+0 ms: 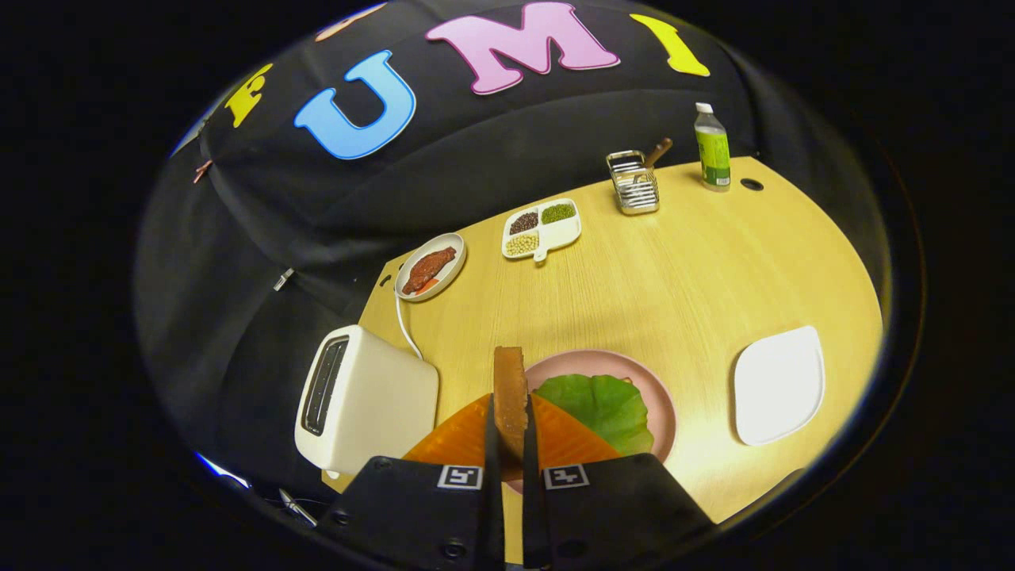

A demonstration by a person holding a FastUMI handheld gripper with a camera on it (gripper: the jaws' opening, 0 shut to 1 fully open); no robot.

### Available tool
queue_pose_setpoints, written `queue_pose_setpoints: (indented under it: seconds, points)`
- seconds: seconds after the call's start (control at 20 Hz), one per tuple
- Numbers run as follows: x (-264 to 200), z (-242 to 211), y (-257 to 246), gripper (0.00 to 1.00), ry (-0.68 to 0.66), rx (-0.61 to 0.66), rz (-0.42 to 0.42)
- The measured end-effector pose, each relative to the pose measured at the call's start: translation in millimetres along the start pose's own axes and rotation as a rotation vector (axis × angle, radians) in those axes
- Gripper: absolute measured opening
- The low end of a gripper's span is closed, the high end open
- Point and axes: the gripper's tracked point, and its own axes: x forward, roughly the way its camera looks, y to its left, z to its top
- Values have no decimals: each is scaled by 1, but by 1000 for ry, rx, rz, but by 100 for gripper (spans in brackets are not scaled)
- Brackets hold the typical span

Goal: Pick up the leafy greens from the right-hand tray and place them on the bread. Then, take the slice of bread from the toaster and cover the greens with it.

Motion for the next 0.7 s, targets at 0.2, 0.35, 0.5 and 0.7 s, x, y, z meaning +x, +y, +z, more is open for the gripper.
queue_pose_setpoints:
  seconds: [0.2,0.35,0.5,0.7]
  points:
    - [28,-22,-32,13,43,94,-50]
    - [33,-33,-60,14,50,27,-107]
    - [36,-39,-82,14,53,-94,-166]
    - [40,-43,-95,17,51,-203,-219]
